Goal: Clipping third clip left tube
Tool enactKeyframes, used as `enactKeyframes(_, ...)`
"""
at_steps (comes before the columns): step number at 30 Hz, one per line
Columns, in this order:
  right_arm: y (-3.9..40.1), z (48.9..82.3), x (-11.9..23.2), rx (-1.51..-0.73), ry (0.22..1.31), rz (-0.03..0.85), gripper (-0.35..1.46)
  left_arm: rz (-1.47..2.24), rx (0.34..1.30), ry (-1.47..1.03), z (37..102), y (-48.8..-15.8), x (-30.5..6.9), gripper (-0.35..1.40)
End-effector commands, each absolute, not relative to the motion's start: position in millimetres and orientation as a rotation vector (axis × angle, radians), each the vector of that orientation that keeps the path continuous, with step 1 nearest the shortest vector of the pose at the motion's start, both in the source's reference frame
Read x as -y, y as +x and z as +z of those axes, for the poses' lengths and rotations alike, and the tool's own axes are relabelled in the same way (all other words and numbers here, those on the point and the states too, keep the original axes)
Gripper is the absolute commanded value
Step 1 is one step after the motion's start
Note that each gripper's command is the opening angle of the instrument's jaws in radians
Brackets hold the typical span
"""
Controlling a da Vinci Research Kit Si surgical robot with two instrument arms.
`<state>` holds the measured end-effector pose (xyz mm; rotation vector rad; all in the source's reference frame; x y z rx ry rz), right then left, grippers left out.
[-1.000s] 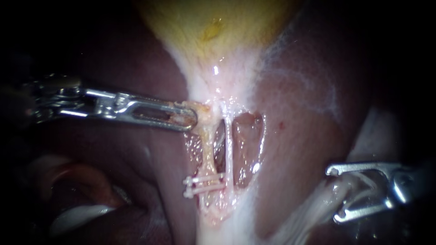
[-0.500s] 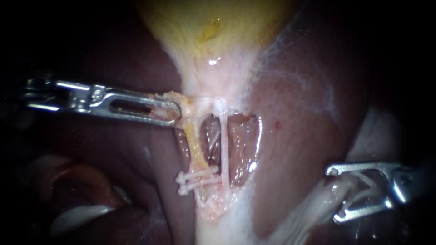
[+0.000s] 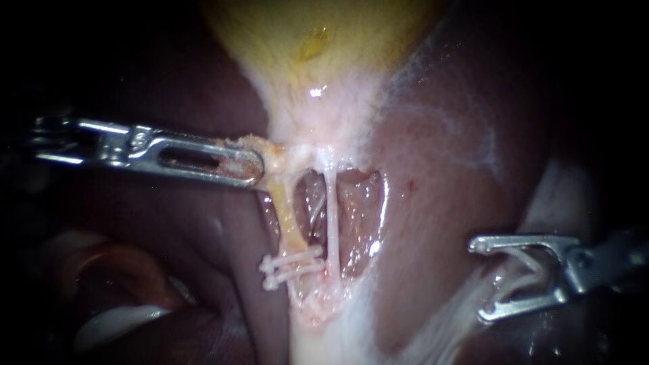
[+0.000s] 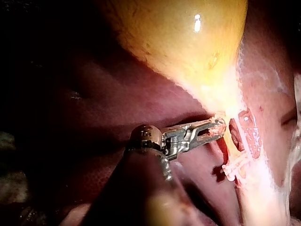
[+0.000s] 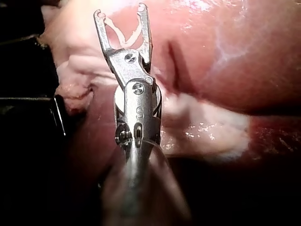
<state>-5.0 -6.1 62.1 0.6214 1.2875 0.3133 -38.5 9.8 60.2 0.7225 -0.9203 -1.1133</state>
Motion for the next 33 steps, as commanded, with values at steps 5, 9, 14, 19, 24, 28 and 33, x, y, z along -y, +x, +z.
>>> enactKeyframes(5,-2.6,62.7,5.2,-1.189,0.662,0.331,0.48,-1.113,0.92,0.722,60.2,-38.5,-9.8,-0.35)
enactKeyframes(9,-0.5,63.0,4.6,-1.183,0.67,0.355,0.48,-1.113,0.92,0.722,60.2,-38.5,-9.8,-0.35)
enactKeyframes(14,2.4,63.7,3.8,-1.179,0.677,0.374,0.47,-1.113,0.92,0.722,60.2,-38.5,-9.8,-0.35)
enactKeyframes(19,5.1,64.8,2.8,-1.17,0.692,0.409,0.47,-1.113,0.92,0.722,60.1,-38.6,-9.8,-0.35)
enactKeyframes(24,6.6,66.1,2.5,-1.165,0.7,0.424,0.47,-1.114,0.92,0.722,60.1,-38.6,-9.8,-0.35)
enactKeyframes(28,7.3,67.1,2.6,-1.163,0.709,0.43,0.46,-1.114,0.92,0.721,60.1,-38.7,-9.7,-0.35)
enactKeyframes(33,8.4,68.4,2.7,-1.16,0.714,0.435,0.46,-1.115,0.92,0.721,60.0,-38.7,-9.7,-0.35)
